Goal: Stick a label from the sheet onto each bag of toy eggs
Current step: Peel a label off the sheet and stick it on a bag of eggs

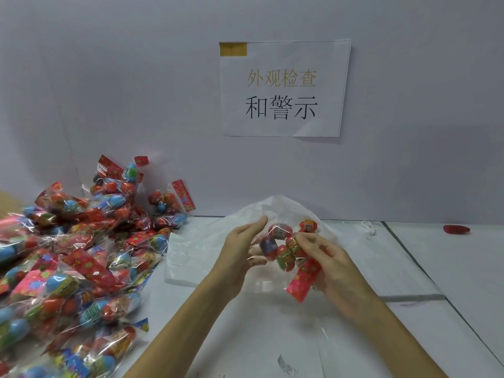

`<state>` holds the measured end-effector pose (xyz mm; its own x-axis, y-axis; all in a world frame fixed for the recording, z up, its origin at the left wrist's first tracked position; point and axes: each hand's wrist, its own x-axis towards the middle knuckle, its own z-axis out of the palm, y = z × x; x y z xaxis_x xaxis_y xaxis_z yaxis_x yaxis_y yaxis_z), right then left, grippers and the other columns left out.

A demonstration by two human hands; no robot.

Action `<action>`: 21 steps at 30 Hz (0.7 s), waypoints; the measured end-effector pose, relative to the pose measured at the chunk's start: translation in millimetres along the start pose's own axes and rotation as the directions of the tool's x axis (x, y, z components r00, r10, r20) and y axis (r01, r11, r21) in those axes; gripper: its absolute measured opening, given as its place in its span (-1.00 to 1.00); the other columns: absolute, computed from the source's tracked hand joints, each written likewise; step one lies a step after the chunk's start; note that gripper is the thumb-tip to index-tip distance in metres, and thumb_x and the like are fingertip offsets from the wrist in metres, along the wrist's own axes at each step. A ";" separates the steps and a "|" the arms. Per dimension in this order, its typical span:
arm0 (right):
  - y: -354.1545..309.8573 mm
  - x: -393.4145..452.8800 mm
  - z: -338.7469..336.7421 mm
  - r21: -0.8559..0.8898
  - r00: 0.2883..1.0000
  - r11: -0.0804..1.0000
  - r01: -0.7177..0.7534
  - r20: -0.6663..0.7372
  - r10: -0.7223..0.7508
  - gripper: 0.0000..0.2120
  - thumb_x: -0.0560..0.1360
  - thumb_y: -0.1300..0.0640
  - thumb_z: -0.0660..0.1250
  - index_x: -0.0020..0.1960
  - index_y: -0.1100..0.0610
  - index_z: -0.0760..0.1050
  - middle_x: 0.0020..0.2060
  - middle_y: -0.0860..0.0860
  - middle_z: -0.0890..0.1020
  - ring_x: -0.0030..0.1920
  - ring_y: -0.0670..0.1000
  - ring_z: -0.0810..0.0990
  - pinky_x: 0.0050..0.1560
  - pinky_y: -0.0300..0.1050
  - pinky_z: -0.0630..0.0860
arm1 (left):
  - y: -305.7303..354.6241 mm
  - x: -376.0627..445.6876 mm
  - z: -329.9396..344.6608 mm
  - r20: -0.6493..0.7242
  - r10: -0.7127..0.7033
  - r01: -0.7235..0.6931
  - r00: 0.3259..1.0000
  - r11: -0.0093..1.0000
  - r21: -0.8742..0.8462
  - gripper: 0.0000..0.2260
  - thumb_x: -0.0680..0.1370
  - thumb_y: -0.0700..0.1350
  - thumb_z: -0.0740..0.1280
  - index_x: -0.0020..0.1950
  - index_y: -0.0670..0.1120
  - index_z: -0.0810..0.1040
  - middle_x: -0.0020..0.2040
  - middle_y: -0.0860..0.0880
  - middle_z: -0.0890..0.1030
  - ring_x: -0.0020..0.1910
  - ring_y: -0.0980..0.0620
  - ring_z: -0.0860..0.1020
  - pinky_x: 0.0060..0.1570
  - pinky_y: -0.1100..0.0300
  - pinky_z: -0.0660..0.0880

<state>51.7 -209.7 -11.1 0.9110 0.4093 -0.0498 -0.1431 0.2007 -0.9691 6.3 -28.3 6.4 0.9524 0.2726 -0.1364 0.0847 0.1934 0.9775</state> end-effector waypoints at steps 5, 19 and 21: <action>-1.4 0.3 -1.9 -0.091 0.997 0.994 0.065 -0.040 -0.069 -0.60 0.35 -0.23 0.53 0.02 0.04 0.76 0.00 0.11 0.77 0.07 0.14 0.76 0.19 0.13 0.64 | -1.7 -4.6 5.7 0.060 0.083 -0.088 0.995 0.992 0.094 -0.62 0.57 0.26 0.37 0.03 -0.02 0.76 0.02 -0.04 0.75 0.08 -0.11 0.71 0.14 0.04 0.63; -9.6 1.3 -15.4 0.139 0.994 0.987 -0.077 0.084 0.066 -0.25 0.57 -0.44 0.08 0.28 0.14 0.68 0.23 0.22 0.69 0.27 0.24 0.66 0.39 0.17 0.50 | 1.6 -6.2 0.7 0.053 0.382 -0.377 0.923 0.923 -0.073 -0.73 0.62 0.17 0.32 0.07 0.06 0.73 0.21 -0.03 0.67 0.18 0.08 0.63 0.16 0.24 0.51; -13.0 -2.9 -14.9 0.191 0.965 0.960 -0.207 0.200 0.168 -0.23 0.59 -0.41 0.13 0.37 0.21 0.60 0.29 0.31 0.63 0.31 0.35 0.61 0.39 0.22 0.50 | 0.2 -3.5 0.8 0.078 0.437 -0.428 0.896 0.897 -0.109 -0.71 0.62 0.21 0.34 0.08 0.05 0.73 0.35 0.05 0.59 0.33 0.05 0.57 0.30 0.09 0.48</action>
<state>56.7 -226.8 -1.9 0.7782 0.6066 -0.1629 -0.3995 0.2780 -0.8736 3.2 -30.0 7.2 0.9130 0.2557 0.3177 -0.3640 0.1593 0.9177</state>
